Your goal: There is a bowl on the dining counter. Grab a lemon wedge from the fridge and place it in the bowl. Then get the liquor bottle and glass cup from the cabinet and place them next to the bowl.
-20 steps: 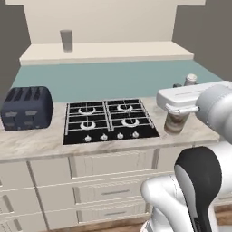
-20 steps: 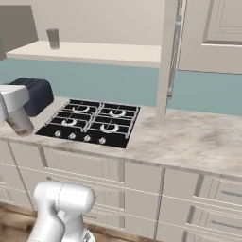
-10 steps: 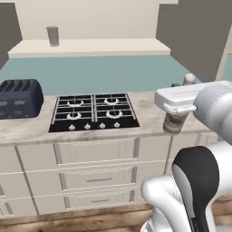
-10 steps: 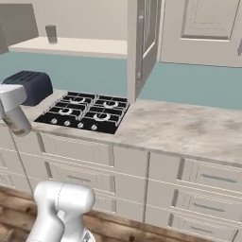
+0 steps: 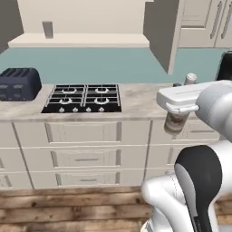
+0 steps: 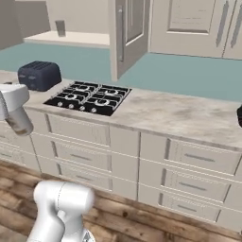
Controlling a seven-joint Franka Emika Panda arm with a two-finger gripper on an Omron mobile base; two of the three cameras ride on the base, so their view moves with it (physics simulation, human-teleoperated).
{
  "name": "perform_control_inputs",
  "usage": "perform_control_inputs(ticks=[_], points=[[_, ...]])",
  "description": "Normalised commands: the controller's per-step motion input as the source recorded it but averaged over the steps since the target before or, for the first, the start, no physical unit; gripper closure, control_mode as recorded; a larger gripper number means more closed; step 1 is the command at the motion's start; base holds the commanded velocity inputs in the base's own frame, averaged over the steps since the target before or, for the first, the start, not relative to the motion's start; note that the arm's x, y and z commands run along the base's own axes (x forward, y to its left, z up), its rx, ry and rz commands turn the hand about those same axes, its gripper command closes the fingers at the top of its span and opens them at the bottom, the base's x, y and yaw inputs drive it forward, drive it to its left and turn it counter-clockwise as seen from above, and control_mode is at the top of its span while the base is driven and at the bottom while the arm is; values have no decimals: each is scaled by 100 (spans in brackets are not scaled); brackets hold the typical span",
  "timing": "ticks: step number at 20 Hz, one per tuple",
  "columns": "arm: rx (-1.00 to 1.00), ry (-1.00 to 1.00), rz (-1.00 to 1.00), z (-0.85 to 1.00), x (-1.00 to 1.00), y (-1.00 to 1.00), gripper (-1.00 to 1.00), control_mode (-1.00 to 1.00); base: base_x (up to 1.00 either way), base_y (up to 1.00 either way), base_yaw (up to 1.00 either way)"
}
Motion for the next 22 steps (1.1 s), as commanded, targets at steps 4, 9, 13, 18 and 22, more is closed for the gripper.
perform_control_inputs(ticks=[4, 9, 13, 18, 22], points=[[0, 0, 0, 0, 0, 0, 100, 100, -40, -35, 34], [0, 0, 0, 0, 0, 0, 100, 100, -16, -26, 35], [0, 0, 0, 0, 0, 0, 100, 100, 0, -37, 34], [0, 0, 0, 0, 0, 0, 100, 100, -31, -55, 35], [0, 0, 0, 0, 0, 0, 100, 100, -27, -60, 31]])
